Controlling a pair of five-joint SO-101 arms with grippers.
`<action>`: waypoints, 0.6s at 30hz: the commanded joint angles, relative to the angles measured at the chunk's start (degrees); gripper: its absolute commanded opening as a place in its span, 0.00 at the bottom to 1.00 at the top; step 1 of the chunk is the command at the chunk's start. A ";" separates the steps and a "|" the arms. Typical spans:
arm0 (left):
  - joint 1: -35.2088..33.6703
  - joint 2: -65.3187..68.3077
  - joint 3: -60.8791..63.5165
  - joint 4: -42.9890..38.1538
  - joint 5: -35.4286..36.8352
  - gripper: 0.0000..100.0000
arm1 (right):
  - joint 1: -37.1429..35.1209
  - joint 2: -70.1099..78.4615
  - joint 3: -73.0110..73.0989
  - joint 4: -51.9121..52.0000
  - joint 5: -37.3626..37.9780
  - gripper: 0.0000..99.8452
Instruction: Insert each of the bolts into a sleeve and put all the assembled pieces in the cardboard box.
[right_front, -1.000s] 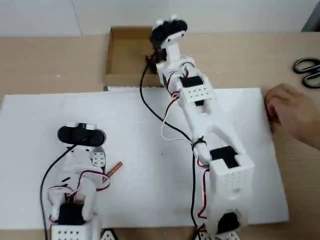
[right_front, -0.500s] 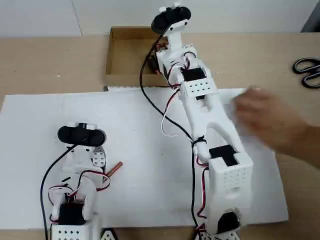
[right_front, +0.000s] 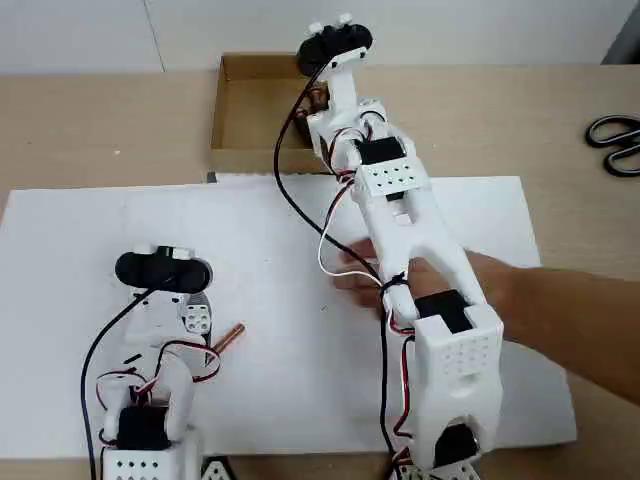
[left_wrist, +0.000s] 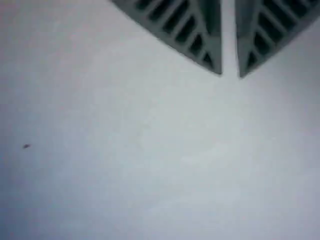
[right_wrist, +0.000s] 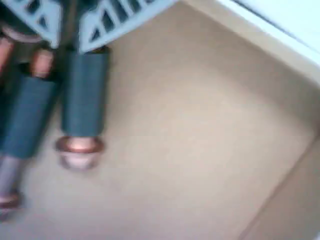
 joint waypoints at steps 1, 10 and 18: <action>-0.35 -0.62 -0.48 0.09 -0.18 0.01 | -0.84 -2.07 -3.08 0.31 -0.09 0.12; -0.35 -0.62 -0.48 0.09 -0.18 0.01 | -2.95 -10.68 -2.99 12.09 -0.53 0.20; -0.35 -0.62 -0.48 0.09 -0.18 0.01 | -5.76 -20.18 -2.99 21.14 -0.53 0.19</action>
